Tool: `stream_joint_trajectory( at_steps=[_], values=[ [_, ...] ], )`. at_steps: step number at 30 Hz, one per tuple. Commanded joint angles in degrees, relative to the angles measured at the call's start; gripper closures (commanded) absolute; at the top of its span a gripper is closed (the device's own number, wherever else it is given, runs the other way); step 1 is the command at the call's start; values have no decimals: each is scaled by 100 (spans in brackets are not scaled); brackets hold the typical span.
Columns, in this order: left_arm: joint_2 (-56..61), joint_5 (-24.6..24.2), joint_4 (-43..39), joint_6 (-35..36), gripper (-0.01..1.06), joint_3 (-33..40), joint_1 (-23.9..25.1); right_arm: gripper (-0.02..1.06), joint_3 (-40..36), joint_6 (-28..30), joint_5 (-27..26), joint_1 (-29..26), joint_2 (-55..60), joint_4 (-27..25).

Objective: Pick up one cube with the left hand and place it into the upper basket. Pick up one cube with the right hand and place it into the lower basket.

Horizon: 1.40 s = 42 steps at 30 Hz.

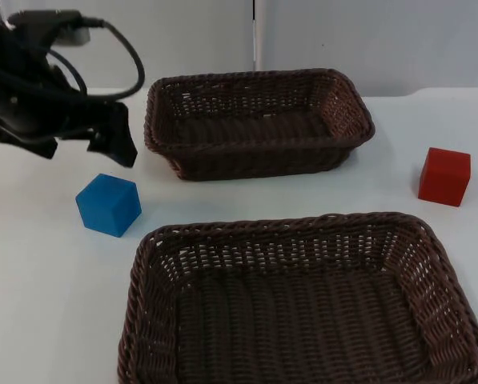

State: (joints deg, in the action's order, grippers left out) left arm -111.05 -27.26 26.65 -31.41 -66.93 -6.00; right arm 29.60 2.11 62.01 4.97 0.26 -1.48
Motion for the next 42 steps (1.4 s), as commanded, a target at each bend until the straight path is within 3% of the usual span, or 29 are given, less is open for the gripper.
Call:
stream_joint_trajectory(
  at_steps=[1,7,15,23,42],
  values=[
    [-106,137,-81,40,0,-36,-38,0,-1,-59,-20,14,-26,61],
    [-496,490,-33,40,0,-40,-38,0,-1,-167,-20,14,-26,148],
    [-836,521,95,16,0,-196,-38,0,-1,-167,-20,14,-26,148],
    [-1095,570,823,-735,0,-208,-38,0,-1,-167,-20,14,-26,148],
    [-1285,694,959,-734,2,-243,-38,0,-1,-167,-20,14,-26,148]
  ],
)
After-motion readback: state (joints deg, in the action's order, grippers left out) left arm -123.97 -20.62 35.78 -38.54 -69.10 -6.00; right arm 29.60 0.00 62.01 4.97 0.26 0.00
